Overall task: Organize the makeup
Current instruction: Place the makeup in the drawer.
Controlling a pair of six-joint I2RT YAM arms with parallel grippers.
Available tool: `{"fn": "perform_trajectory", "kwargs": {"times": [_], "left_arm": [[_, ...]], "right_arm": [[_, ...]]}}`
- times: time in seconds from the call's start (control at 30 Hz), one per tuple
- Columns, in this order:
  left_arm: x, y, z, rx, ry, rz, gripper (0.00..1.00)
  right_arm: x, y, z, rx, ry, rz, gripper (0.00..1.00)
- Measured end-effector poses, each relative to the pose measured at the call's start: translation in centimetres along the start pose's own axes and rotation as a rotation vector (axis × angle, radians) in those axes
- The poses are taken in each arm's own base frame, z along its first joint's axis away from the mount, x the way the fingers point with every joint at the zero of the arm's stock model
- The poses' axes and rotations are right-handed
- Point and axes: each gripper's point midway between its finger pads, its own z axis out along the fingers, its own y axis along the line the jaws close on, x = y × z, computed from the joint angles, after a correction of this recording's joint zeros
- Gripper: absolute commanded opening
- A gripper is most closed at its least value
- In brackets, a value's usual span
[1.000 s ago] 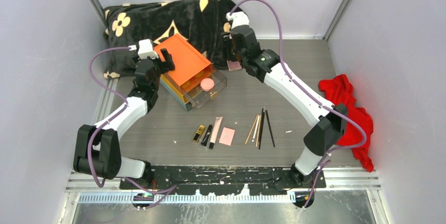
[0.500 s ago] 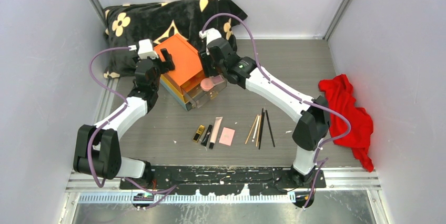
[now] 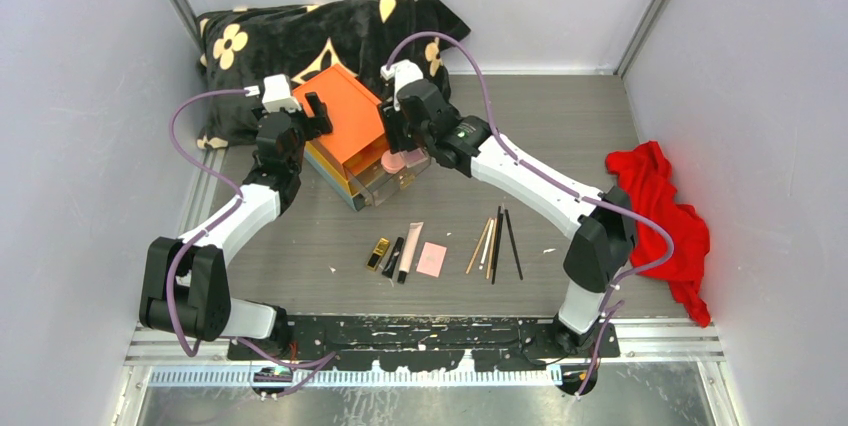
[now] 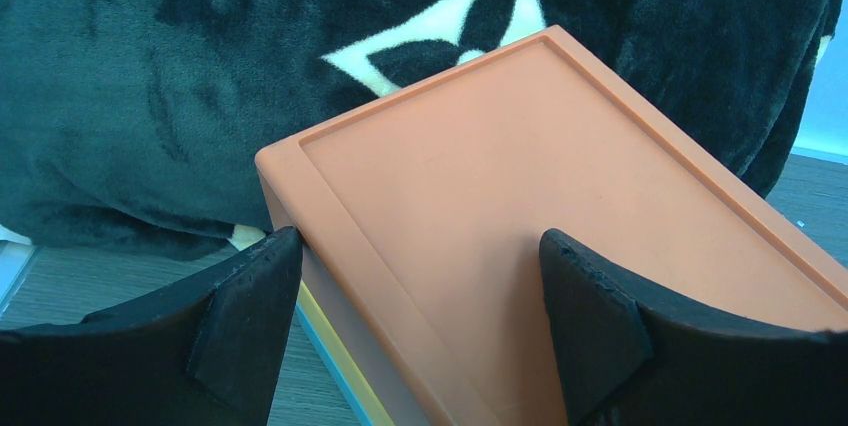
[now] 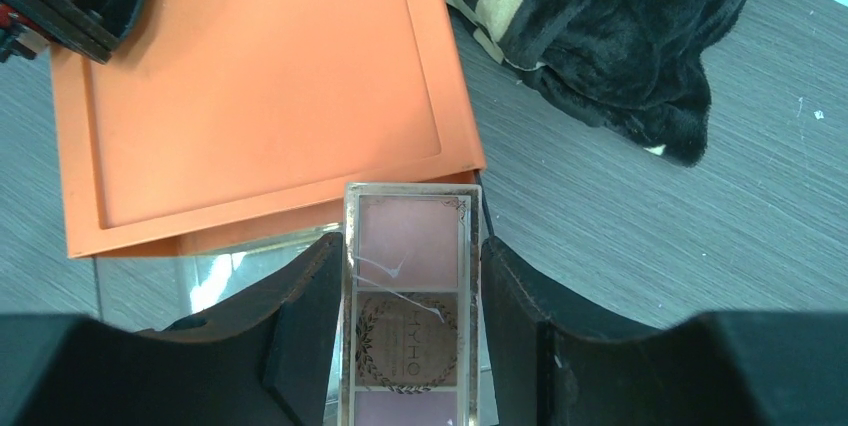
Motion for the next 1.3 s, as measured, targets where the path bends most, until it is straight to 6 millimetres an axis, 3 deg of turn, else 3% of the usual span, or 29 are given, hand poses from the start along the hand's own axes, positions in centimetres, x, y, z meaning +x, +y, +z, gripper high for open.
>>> {"fn": "perform_trajectory", "kwargs": {"times": [0.3, 0.5, 0.77, 1.03, 1.3], "left_arm": [[0.0, 0.0, 0.0, 0.0, 0.0, 0.0, 0.83], [0.0, 0.0, 0.0, 0.0, 0.0, 0.0, 0.83], [0.0, 0.0, 0.0, 0.0, 0.0, 0.0, 0.83], [0.0, 0.0, 0.0, 0.0, 0.0, 0.0, 0.84], [0.0, 0.0, 0.0, 0.0, 0.0, 0.0, 0.83]], "right_arm": [[-0.7, 1.9, -0.9, -0.037, 0.009, -0.022, 0.09], [0.0, 2.5, -1.2, -0.054, 0.036, -0.043, 0.09], [-0.8, 3.0, -0.9, -0.083, 0.008, -0.075, 0.08], [-0.1, 3.8, -0.1, -0.16, 0.01, -0.237, 0.08], [1.0, 6.0, -1.1, -0.37, -0.004, -0.487, 0.08]]}}
